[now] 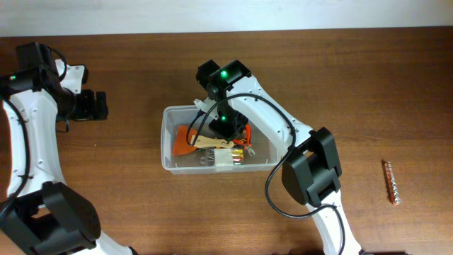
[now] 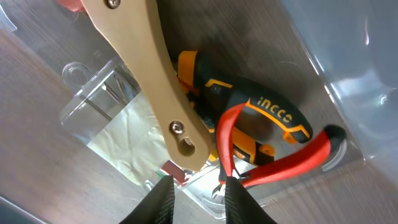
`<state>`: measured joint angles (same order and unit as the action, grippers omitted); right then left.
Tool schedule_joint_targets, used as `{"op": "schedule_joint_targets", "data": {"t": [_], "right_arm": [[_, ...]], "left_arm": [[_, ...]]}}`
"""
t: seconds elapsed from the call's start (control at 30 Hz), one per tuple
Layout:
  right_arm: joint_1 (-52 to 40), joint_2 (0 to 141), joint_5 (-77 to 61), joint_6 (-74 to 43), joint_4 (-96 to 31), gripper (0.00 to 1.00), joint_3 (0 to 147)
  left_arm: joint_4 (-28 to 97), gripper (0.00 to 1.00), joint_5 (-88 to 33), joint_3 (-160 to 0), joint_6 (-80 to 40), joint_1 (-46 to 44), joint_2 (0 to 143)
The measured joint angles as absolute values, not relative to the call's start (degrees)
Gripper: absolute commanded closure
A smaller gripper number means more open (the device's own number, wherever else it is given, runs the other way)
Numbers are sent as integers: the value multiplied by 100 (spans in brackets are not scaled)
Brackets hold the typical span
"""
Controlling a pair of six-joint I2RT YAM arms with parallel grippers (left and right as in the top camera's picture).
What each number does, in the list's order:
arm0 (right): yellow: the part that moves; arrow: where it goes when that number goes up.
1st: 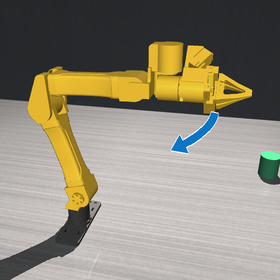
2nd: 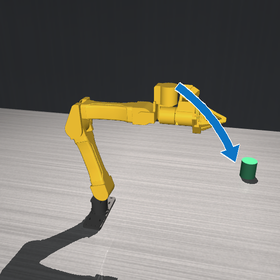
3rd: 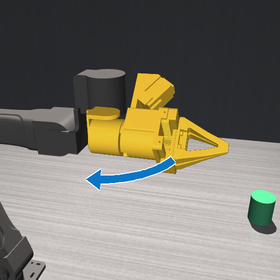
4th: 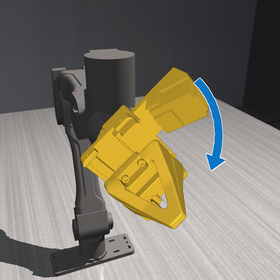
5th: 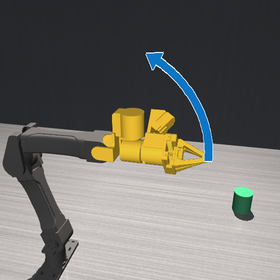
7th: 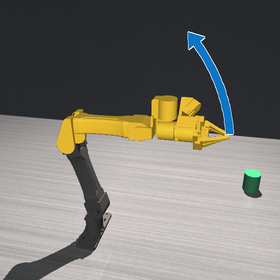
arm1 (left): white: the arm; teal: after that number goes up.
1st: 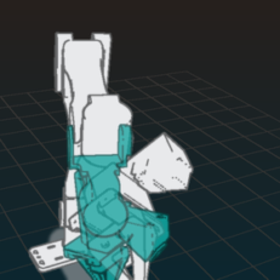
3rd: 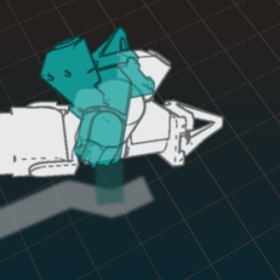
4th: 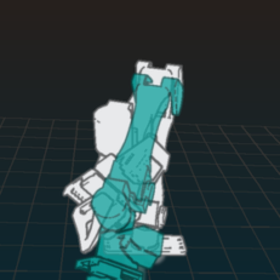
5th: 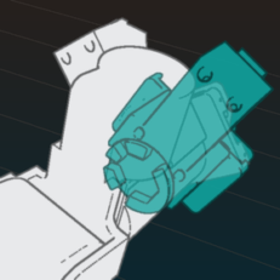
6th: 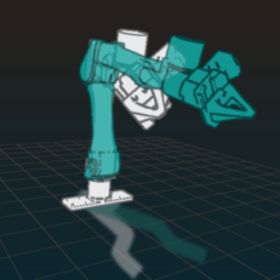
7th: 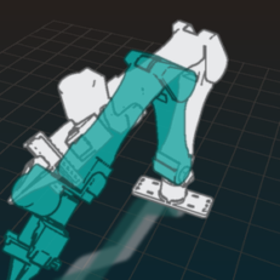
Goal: Pack container
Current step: 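Lower the red pliers into the box and open the right gripper, then move the right gripper right to the orange socket rail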
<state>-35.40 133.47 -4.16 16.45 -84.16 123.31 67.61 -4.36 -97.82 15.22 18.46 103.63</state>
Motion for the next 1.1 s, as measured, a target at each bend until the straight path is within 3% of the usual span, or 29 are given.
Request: {"op": "schedule_joint_targets", "data": {"t": [0.17, 0.27, 0.3, 0.37, 0.4, 0.6, 0.8, 0.93, 1.1], "right_arm": [[-3535, 13347, -416, 1507, -8527, 72, 12344], [-3524, 13347, -419, 1326, -8764, 61, 12560], [-3518, 13347, -421, 1273, -8873, 51, 12744], [-3494, 13347, -416, 1188, -9080, 12, 13159], [-3470, 13347, -395, 1160, -9218, 1, 13426], [-3199, 13286, 64, 779, -9692, 1, 14800], [-2755, 12967, 563, 362, -9699, 1, 14934], [-2412, 12497, 687, 255, -9692, 1, 14532], [-1861, 11358, 895, 191, -9697, 1, 12938]], "left_arm": [[6761, 1, -436, -9782, 1522, 1846, 10363], [6764, 1, -436, -9782, 1522, 1846, 10363], [6761, 1, -436, -9782, 1522, 1846, 10363], [6764, 1, -436, -9782, 1522, 1846, 10363], [6761, 1, -436, -9782, 1522, 1846, 10363], [6761, 1, -436, -9782, 1522, 1846, 10363], [6761, 1, -436, -9782, 1522, 1846, 10363], [6761, 1, -434, -9782, 1522, 1846, 10363], [6761, 1, -436, -9782, 1522, 1846, 10363]]}}
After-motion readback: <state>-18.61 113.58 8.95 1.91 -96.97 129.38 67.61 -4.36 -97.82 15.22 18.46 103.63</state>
